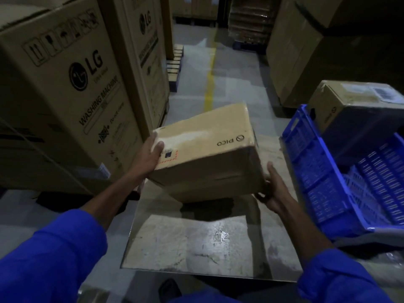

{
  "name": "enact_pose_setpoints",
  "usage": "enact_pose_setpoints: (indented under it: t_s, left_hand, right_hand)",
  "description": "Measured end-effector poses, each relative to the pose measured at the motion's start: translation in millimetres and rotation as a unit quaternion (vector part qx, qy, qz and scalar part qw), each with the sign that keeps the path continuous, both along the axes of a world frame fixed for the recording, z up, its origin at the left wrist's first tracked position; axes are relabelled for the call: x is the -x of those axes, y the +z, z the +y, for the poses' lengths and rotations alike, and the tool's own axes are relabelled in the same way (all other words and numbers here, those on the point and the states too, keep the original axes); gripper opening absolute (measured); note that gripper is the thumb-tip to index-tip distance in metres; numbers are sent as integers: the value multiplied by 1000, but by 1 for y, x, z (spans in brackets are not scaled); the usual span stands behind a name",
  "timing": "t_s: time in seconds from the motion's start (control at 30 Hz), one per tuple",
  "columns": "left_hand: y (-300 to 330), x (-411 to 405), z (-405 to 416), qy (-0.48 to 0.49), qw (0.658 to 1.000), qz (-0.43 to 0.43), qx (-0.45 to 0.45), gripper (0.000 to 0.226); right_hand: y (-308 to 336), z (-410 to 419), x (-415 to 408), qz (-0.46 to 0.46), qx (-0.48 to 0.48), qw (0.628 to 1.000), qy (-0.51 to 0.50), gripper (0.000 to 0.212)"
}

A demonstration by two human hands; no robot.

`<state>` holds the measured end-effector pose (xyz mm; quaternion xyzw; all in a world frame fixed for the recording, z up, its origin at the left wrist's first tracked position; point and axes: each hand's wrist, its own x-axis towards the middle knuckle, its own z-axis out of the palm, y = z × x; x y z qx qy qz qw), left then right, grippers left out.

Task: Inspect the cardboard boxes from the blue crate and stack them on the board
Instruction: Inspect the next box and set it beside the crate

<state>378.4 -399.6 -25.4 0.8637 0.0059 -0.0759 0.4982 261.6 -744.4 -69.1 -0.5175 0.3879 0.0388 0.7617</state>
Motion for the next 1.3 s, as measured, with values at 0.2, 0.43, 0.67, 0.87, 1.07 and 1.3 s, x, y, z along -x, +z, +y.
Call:
enact_pose_setpoints:
  t_s: [0.2, 0.43, 0.67, 0.87, 1.07, 1.3]
  left_hand:
    - [-30, 20, -23, -103, 993, 41, -30, 64]
    - [11, 16, -48, 2, 956, 162, 244, 63]
    - [55, 5, -71, -81, 963, 146, 209, 38]
    - [41, 1, -82, -9, 987, 83, 139, 58]
    - [47, 12, -81, -11, 985, 76, 156, 51]
    - [49, 11, -65, 10, 978, 112, 175, 64]
  right_hand:
    - [50, -35, -10, -124, -60, 990, -11, 67]
    - [85, -20, -29, -86, 193, 973, 93, 57]
    - [99, -3, -40, -94, 255, 938, 214, 77]
    - [102, 6, -40, -62, 301, 932, 193, 71]
    - [106, 9, -35, -77, 296, 932, 196, 60]
    - [107, 11, -30, -106, 212, 954, 182, 77]
